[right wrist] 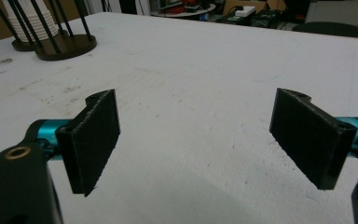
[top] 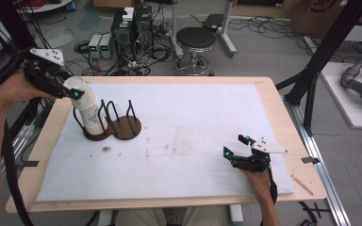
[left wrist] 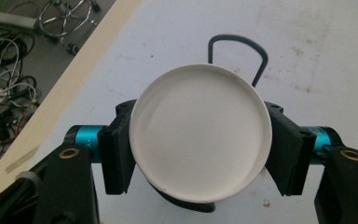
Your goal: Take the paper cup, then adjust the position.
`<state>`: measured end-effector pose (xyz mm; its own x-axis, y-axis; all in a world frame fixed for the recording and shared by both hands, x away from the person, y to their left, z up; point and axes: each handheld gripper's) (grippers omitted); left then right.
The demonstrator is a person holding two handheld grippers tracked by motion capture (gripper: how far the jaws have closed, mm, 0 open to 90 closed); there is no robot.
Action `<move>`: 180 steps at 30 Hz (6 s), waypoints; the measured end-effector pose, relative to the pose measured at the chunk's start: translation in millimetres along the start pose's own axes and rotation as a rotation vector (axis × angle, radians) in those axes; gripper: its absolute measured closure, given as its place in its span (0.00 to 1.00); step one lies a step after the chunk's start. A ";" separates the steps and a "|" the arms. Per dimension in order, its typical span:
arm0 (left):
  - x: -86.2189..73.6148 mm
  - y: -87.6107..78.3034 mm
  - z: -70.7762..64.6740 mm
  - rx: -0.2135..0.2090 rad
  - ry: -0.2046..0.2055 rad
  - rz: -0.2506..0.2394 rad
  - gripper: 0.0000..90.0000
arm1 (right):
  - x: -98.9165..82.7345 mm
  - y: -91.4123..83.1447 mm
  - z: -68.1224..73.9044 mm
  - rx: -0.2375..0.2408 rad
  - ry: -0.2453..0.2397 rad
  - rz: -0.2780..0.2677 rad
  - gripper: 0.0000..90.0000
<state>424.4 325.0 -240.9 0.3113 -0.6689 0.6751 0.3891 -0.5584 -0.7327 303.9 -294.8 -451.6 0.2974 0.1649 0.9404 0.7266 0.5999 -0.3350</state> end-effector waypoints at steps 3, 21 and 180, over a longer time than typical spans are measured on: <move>2.8 -6.3 -6.8 -0.013 -0.022 -0.027 0.39 | 0.2 0.4 -0.5 0.004 0.006 0.003 0.18; -0.3 -11.3 -54.2 -0.077 -0.012 -0.190 0.39 | 0.0 -0.2 -0.6 0.003 0.007 -0.001 0.18; -25.0 156.3 -181.6 -0.431 -0.017 -0.656 0.39 | 104.8 47.9 73.9 0.654 -0.264 0.024 0.18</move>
<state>320.1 165.3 -388.1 0.1491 -0.1312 0.9801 0.1282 -0.9802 -0.1507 324.1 -190.9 -364.8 0.0886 0.3186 0.9437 0.1756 0.9276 -0.3297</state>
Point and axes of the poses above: each handheld gripper's, and its own axes: y roughly forward along the jaws, x roughly out of its top, z roughly to its left, and after that the axes turned 1 degree about -y, right-handed
